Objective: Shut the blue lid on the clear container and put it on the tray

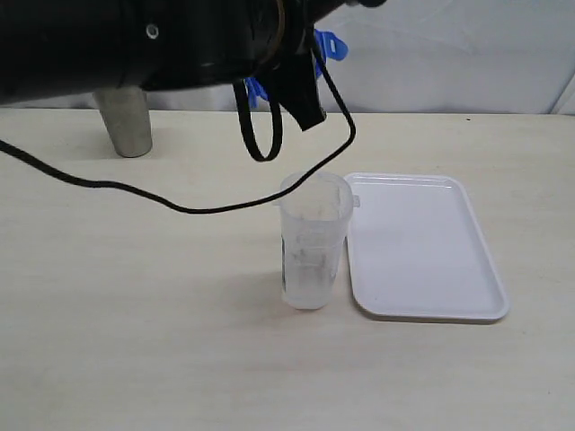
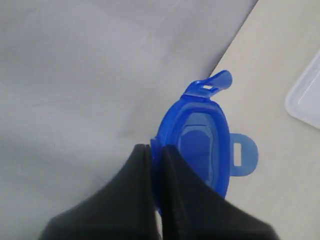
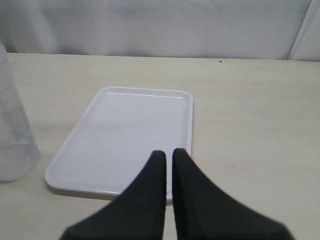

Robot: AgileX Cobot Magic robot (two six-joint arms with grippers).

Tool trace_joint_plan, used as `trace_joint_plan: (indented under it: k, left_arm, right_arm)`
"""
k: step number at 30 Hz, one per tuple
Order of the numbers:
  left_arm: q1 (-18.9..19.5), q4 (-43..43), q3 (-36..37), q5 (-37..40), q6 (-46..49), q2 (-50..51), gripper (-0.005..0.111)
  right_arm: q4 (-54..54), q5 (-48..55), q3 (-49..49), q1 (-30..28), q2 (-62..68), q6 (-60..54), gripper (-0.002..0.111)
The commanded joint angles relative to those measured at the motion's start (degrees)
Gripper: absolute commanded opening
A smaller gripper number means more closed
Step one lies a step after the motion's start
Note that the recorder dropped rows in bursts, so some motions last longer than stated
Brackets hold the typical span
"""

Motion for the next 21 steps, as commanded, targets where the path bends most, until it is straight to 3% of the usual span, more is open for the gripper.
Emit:
trace_joint_plan:
  k: [1,6,12,21]
  left_arm:
    - [-0.43,5.99,4.67,-1.24,-2.60,-0.44,0.000]
    - [-0.43,17.57,7.23,0.10,-14.02,-0.44,0.000]
    - [-0.43,21.74,8.48,-5.41,-15.36,1.13,0.000]
    - [-0.43,27.80,8.48,-0.83,-20.08,7.56,0.000]
  right_arm:
    - [-0.02,-0.16,0.18,-0.26,-0.27,0.07,0.005]
    - [-0.02,-0.16,0.18,-0.26,-0.27,0.07,0.005]
    - [-0.02,-0.16,0.18,-0.26,-0.27,0.07,0.005]
    - [-0.02,-0.16,0.18,-0.26,-0.27,0.07,0.005]
